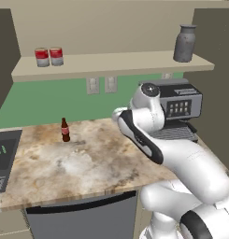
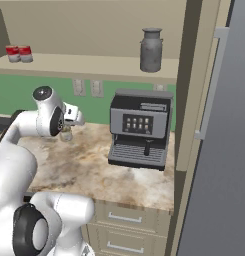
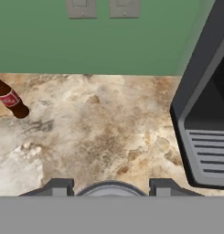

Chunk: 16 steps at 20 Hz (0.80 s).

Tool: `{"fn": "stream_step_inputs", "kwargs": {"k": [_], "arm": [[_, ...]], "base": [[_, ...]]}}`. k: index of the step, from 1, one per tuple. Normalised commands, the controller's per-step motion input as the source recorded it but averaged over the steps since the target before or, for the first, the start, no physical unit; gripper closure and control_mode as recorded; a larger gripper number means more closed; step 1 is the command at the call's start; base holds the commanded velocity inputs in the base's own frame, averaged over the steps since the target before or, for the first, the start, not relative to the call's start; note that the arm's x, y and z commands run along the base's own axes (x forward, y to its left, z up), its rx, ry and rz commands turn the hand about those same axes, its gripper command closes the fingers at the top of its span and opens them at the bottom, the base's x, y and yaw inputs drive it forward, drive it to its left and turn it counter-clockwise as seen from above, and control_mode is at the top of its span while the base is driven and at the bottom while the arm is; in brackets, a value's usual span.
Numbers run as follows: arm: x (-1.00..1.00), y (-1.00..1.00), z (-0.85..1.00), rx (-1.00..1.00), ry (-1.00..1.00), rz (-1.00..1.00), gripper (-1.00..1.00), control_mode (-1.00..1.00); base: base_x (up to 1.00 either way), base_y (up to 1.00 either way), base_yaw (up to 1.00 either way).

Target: Pick the cans from the counter and place them in their designated side in the cabinet.

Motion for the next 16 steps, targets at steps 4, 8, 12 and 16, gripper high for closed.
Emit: {"fn": "stream_step_inputs", "kwargs": {"k": [4,8,12,16], "arm": [[-0.36,0.0,0.4,0.0,-0.04,0.01,1.0,-1.0],[-0.36,0.0,0.45,0.0,-0.03,0.01,1.0,-1.0],[-0.34,0.0,0.46,0.0,-0.03,0.01,1.0,-1.0],[-0.34,0.0,0.44,0.0,-0.04,0.02,1.0,-1.0]], "base": [[0.0,0.0,0.0],[0.0,0.0,0.0],[0.0,0.0,0.0],[0.0,0.0,0.0]]}}
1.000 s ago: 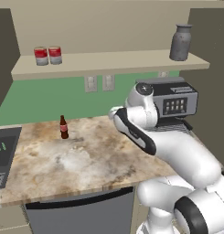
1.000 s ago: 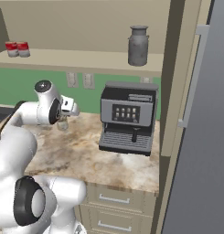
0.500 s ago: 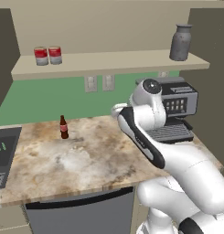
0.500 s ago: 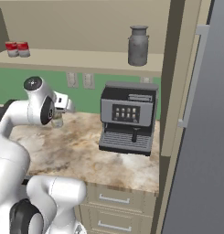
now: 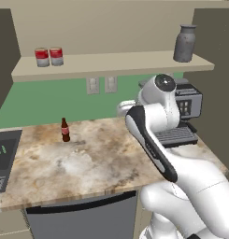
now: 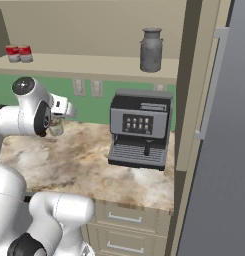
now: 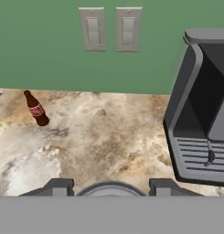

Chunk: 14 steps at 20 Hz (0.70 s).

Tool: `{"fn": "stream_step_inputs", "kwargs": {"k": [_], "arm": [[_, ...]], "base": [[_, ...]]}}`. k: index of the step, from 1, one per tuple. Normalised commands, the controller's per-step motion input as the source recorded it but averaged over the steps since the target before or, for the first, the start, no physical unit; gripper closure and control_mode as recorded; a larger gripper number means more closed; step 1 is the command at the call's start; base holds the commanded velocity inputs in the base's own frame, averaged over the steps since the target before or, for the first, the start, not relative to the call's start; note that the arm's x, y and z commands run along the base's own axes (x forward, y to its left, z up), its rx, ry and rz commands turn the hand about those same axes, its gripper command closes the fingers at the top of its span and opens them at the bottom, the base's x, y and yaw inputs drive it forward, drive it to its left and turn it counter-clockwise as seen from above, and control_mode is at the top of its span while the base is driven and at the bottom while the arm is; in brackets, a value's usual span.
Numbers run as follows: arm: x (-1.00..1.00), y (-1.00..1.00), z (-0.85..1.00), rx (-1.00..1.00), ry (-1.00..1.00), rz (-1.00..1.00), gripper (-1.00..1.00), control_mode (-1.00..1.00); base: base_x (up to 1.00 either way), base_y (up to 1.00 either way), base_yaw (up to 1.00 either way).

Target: Pick the cans from the counter and place them in their designated side in the cabinet.

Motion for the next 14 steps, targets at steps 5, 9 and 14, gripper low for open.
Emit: {"fn": "stream_step_inputs", "kwargs": {"k": [5,9,14], "arm": [[-0.36,0.0,0.45,0.0,-0.05,0.03,1.0,-1.0],[-0.34,0.0,0.47,0.0,-0.05,0.03,1.0,-1.0],[-0.3,0.0,0.44,0.0,-0.07,0.03,1.0,-1.0]], "base": [[0.0,0.0,0.0],[0.0,0.0,0.0],[0.0,0.0,0.0]]}}
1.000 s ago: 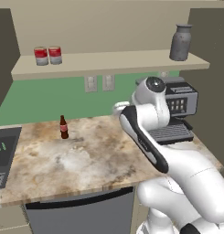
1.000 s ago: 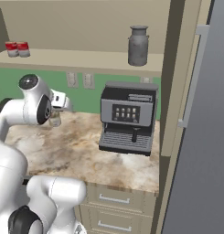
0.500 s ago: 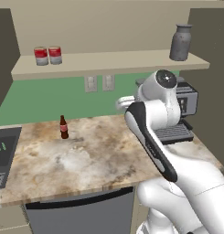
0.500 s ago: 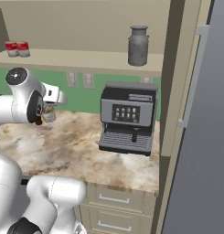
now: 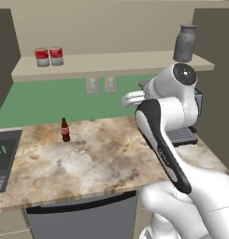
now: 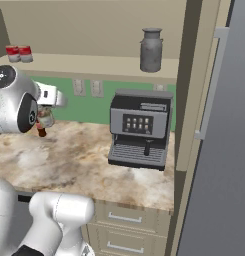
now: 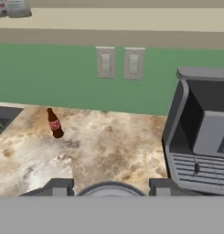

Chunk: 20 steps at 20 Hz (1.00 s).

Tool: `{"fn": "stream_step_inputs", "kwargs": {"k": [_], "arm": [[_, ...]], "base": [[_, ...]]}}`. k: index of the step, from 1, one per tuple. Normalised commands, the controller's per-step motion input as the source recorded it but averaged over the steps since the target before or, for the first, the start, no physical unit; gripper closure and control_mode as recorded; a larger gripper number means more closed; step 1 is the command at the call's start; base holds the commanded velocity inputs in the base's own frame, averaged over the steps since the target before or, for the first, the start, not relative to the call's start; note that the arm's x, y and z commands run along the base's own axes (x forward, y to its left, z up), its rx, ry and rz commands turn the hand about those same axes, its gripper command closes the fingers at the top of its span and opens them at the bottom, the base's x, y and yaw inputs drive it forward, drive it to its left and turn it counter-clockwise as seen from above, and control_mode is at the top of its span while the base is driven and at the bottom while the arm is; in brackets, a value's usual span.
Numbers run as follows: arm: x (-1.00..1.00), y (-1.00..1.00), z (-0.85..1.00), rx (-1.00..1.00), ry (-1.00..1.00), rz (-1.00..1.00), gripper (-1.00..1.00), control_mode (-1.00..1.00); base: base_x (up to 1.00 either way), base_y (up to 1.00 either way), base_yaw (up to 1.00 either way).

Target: Pick the cans from the counter and place them in their designated side in the cabinet.

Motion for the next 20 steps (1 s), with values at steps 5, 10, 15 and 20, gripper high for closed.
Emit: {"fn": "stream_step_inputs", "kwargs": {"k": [5,10,15,20], "arm": [[-0.24,0.02,0.41,0.0,-0.08,0.03,1.0,-1.0],[-0.01,0.08,0.24,0.0,-0.08,0.05,1.0,-1.0],[0.0,0.11,0.27,0.0,-0.1,0.06,1.0,-1.0],[-0.11,0.13,0.33,0.0,-0.11,0.06,1.0,-1.0]], "base": [[0.0,0.0,0.0],[0.0,0.0,0.0],[0.0,0.0,0.0],[0.0,0.0,0.0]]}}
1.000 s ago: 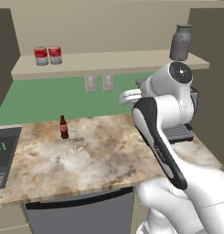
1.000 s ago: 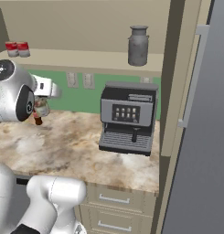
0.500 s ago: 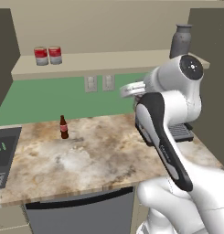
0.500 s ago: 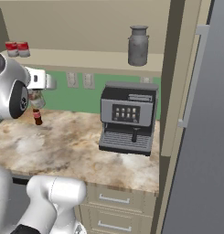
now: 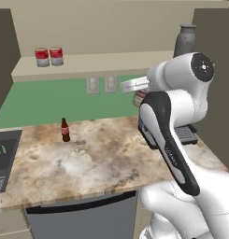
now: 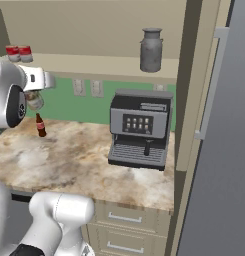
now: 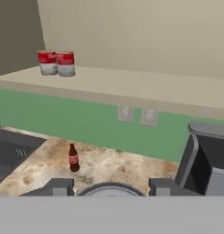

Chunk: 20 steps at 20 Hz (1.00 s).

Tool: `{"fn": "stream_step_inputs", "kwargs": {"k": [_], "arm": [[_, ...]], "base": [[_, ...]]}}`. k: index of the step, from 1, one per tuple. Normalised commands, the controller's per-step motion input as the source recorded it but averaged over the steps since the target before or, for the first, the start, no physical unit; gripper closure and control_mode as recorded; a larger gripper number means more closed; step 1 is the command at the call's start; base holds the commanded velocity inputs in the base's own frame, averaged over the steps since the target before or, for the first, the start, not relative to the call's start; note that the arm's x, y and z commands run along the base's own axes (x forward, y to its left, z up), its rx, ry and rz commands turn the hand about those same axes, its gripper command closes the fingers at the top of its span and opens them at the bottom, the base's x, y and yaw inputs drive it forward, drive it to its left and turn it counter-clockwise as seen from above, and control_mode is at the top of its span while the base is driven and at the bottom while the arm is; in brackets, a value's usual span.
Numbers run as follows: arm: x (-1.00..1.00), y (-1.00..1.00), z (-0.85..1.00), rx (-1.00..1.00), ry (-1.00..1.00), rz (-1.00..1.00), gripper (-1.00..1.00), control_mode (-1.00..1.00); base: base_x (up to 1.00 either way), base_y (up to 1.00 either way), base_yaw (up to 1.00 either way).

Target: Pick the cans from the counter and place them in their designated side in the cabinet.

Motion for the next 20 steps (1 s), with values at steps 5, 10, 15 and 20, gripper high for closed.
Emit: {"fn": "stream_step_inputs", "kwargs": {"k": [5,10,15,20], "arm": [[-0.02,0.14,0.32,0.0,-0.09,0.05,1.0,-1.0],[0.0,0.09,0.32,0.0,-0.09,0.05,1.0,-1.0],[0.03,0.09,0.23,0.0,-0.07,0.05,1.0,-1.0],[0.09,0.17,0.23,0.0,-0.07,0.05,1.0,-1.0]], "base": [[0.0,0.0,0.0],[0.0,0.0,0.0],[0.0,0.0,0.0],[0.0,0.0,0.0]]}}
